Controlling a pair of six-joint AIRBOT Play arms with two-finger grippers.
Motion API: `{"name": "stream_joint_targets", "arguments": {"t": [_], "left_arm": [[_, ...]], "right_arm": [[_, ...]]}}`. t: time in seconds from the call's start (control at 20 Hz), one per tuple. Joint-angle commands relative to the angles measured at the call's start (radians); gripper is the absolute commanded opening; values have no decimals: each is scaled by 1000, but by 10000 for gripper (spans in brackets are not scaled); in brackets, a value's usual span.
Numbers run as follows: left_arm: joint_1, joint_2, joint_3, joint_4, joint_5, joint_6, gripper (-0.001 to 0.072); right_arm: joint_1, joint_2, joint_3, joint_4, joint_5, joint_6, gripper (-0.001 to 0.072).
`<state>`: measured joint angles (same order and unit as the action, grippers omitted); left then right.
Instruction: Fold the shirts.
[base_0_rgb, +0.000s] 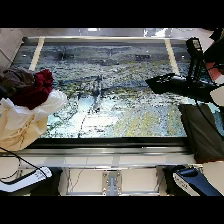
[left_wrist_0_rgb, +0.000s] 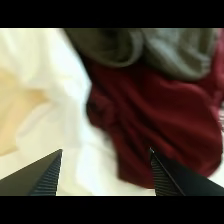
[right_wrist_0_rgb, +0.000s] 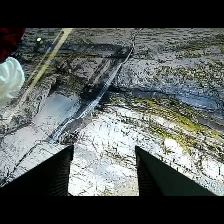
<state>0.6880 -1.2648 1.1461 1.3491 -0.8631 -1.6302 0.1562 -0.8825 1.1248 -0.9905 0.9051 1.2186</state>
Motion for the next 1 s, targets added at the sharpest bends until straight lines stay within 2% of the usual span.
{"name": "stream_joint_targets", "arguments": {"t": [0.0, 0.25, 0.35, 0.4, 0.45, 0.5, 0.65, 0.8, 0.85, 0.95], "left_arm": [[60, -113, 0, -6, -6, -56, 637], [60, -200, 0, -128, 126, -56, 636], [60, -206, 0, -158, 162, -56, 606], [60, -205, 1, -162, 174, -56, 415], [60, -205, 5, -161, 175, -56, 76], [60, -205, 8, -162, 175, -53, 9], [60, -174, 14, -166, 159, -53, 11], [60, -54, 15, -251, 157, -51, 11], [60, 10, 15, -303, 157, -26, 11], [60, 149, 15, -462, 156, 90, 11]], "right_arm": [[0, 0, 0, 22, -10, 1, 455], [0, 0, 0, 72, -11, 1, 455], [0, 0, 0, 75, -12, 1, 454], [0, 0, 0, 74, -16, 1, 454], [0, 0, 0, 75, -21, 1, 453], [0, 0, 0, 75, -27, 1, 454], [0, 0, 3, 77, -33, 1, 453], [0, 2, 60, 77, -28, 3, 453], [0, 2, 103, 77, -15, 3, 453], [0, 2, 207, 77, 35, 3, 453]]}}
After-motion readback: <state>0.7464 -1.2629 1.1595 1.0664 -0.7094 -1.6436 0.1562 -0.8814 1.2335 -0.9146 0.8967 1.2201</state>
